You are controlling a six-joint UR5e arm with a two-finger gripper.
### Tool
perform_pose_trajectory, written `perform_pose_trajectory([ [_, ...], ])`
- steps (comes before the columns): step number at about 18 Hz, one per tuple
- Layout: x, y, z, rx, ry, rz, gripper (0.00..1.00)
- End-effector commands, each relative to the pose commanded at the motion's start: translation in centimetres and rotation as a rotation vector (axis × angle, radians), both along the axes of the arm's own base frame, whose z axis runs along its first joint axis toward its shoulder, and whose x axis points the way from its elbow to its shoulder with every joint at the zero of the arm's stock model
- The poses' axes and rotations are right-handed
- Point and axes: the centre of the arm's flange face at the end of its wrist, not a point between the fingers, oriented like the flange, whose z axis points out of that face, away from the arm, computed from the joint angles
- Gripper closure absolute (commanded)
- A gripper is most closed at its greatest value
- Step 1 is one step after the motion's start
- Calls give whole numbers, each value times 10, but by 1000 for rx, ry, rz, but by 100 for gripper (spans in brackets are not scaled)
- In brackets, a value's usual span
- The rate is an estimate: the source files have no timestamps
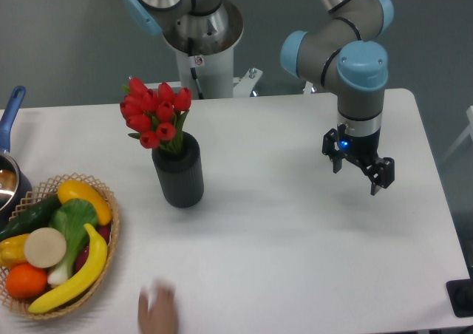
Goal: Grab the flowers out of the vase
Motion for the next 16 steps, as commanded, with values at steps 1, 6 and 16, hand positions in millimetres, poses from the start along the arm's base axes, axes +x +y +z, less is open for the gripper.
perform_pose_trajectory([
  [1,0,0,0,0,0,1,0],
  [6,1,5,0,106,-52,107,0],
  [16,20,21,-9,406,-251,179,0],
])
